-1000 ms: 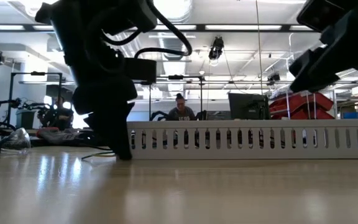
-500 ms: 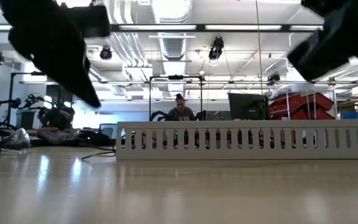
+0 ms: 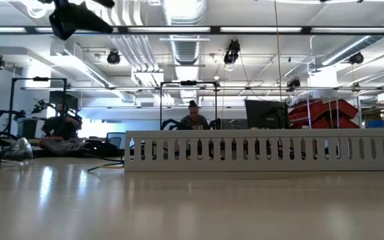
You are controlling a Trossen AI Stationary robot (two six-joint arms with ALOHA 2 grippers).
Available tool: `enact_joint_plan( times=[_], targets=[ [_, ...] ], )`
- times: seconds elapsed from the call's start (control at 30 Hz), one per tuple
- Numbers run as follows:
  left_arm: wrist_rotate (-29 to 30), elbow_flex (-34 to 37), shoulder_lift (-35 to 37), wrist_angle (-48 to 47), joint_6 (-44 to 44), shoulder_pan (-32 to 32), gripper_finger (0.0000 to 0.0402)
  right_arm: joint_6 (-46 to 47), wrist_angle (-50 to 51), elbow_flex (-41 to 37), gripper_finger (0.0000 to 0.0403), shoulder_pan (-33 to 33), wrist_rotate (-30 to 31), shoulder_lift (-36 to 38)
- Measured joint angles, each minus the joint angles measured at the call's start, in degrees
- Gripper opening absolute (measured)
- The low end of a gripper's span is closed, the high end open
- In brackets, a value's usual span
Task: Ziptie cables
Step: Return to Home Position
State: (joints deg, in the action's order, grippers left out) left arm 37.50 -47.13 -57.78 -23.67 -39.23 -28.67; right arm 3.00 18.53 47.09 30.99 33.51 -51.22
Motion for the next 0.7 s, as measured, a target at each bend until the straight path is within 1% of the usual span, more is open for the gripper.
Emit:
enact_joint_plan(
  times=[0.1,0.17,0.23,0.3,0.4,0.43,0.5,0.6,0.7],
  targets=[
    [0.23,0.00,3.06,0.48,4.03,0.10,0.0240,-2.14,5.34,2.55,0.0007,-0.01,0.14,4.07],
    [2.09,0.18,5.72,-0.20,4.81,0.45,0.0237,-2.38,9.19,3.69,0.0007,-0.01,0.41,7.11],
    [4.41,0.41,8.83,-0.16,6.02,1.02,0.0234,-2.59,11.82,4.24,0.0007,-0.01,2.30,10.30],
    [5.44,1.43,12.40,-0.25,8.40,1.43,0.0231,-2.34,14.85,3.92,0.0007,-0.30,6.03,14.09],
    [5.57,4.25,18.00,0.38,11.58,2.05,0.0227,-0.77,16.84,1.59,0.0007,-0.82,12.63,20.67],
    [5.61,5.37,20.01,1.06,12.85,2.34,0.0226,-0.19,17.43,0.57,0.0007,-0.87,13.87,22.88],
    [5.74,8.42,23.51,3.55,14.88,2.80,0.0224,0.69,17.66,-1.69,0.0007,-0.99,14.54,27.24],
    [5.69,13.49,27.85,10.18,18.76,3.67,0.0221,1.42,16.64,-5.68,0.0007,-0.99,14.14,32.93],
    [5.70,18.99,31.18,17.49,23.10,4.65,0.0223,-0.72,11.74,-10.69,0.0007,-1.02,14.61,37.71]
  ],
)
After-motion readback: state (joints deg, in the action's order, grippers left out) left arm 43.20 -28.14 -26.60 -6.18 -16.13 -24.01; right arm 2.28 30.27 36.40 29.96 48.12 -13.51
